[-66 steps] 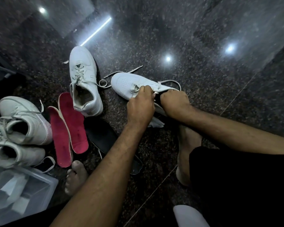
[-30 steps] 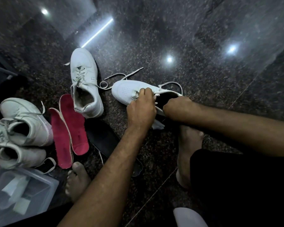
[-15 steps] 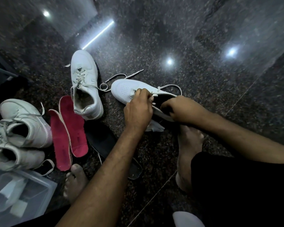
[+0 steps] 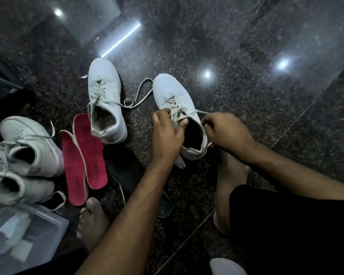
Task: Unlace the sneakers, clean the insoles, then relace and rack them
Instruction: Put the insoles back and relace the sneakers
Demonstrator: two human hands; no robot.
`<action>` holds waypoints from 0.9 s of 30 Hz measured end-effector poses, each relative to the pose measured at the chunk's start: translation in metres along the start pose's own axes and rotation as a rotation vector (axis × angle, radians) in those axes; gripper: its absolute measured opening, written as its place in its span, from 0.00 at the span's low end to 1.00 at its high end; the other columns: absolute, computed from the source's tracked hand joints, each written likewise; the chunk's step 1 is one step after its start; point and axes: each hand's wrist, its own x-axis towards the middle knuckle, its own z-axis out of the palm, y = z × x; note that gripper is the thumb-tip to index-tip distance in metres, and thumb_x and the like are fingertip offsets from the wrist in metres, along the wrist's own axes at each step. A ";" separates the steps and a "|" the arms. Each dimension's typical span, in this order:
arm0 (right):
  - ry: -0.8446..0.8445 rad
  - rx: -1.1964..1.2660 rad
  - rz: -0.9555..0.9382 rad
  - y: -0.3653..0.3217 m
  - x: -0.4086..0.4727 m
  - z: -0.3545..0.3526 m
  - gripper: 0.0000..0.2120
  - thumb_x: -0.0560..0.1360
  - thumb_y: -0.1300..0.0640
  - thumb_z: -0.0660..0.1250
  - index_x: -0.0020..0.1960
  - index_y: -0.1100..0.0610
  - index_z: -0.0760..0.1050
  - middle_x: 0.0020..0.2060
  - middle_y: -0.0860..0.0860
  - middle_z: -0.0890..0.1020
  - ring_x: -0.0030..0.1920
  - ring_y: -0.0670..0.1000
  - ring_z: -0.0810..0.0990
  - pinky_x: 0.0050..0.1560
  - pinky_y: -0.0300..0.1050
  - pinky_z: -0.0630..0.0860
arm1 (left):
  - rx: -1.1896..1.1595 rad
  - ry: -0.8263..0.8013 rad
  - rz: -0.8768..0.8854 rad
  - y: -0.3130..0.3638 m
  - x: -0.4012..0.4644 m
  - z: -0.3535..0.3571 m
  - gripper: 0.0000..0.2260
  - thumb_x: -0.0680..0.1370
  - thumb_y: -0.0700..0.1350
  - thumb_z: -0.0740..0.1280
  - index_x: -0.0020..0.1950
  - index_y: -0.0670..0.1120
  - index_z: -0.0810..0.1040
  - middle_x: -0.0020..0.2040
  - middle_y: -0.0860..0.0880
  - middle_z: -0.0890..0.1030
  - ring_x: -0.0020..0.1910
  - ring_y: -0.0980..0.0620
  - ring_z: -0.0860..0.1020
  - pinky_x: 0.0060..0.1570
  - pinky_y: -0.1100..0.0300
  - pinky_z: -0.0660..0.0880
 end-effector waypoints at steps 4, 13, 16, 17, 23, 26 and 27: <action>0.070 0.183 -0.147 -0.001 0.022 -0.005 0.14 0.75 0.58 0.65 0.60 0.53 0.75 0.54 0.51 0.78 0.51 0.54 0.79 0.50 0.49 0.77 | 0.027 -0.002 -0.025 -0.005 -0.016 0.004 0.19 0.75 0.42 0.74 0.60 0.35 0.72 0.62 0.37 0.70 0.60 0.40 0.73 0.63 0.54 0.69; 0.129 0.049 -0.117 0.001 0.030 -0.003 0.04 0.75 0.53 0.65 0.50 0.51 0.74 0.45 0.50 0.81 0.47 0.55 0.78 0.39 0.47 0.71 | -0.173 -0.131 -0.289 -0.013 0.015 -0.024 0.16 0.73 0.56 0.76 0.35 0.47 0.76 0.31 0.48 0.80 0.28 0.53 0.73 0.31 0.59 0.70; 0.305 0.113 0.094 0.025 0.031 -0.014 0.04 0.75 0.54 0.66 0.49 0.52 0.74 0.46 0.52 0.82 0.47 0.58 0.80 0.39 0.48 0.72 | -0.349 0.034 -0.347 -0.035 0.028 -0.038 0.17 0.69 0.62 0.74 0.32 0.50 0.80 0.34 0.40 0.83 0.32 0.50 0.75 0.37 0.45 0.77; 0.308 0.096 0.111 0.030 0.030 -0.014 0.04 0.76 0.53 0.66 0.49 0.52 0.74 0.46 0.53 0.82 0.47 0.58 0.80 0.40 0.48 0.73 | -0.328 0.101 -0.339 -0.039 0.030 -0.041 0.18 0.69 0.64 0.72 0.32 0.50 0.80 0.33 0.41 0.82 0.32 0.50 0.75 0.37 0.44 0.77; 0.144 0.022 0.028 0.019 0.028 0.003 0.05 0.77 0.52 0.68 0.51 0.52 0.77 0.49 0.52 0.72 0.51 0.56 0.76 0.45 0.50 0.76 | -0.116 0.219 -0.231 -0.020 0.014 -0.033 0.11 0.78 0.51 0.71 0.44 0.45 0.76 0.45 0.46 0.77 0.42 0.48 0.75 0.49 0.50 0.74; 0.207 -0.026 -0.039 0.016 0.023 0.000 0.08 0.78 0.55 0.66 0.56 0.54 0.75 0.51 0.53 0.70 0.51 0.56 0.75 0.43 0.52 0.77 | -0.038 0.248 -0.199 -0.019 0.001 -0.025 0.13 0.78 0.51 0.71 0.47 0.42 0.75 0.48 0.44 0.74 0.44 0.45 0.74 0.50 0.53 0.70; 0.242 -0.038 -0.060 0.013 0.019 -0.001 0.08 0.78 0.55 0.65 0.56 0.54 0.74 0.51 0.53 0.70 0.50 0.54 0.75 0.41 0.51 0.77 | -0.002 0.260 -0.202 -0.018 -0.001 -0.024 0.13 0.78 0.51 0.70 0.44 0.42 0.75 0.46 0.43 0.76 0.43 0.45 0.75 0.48 0.53 0.69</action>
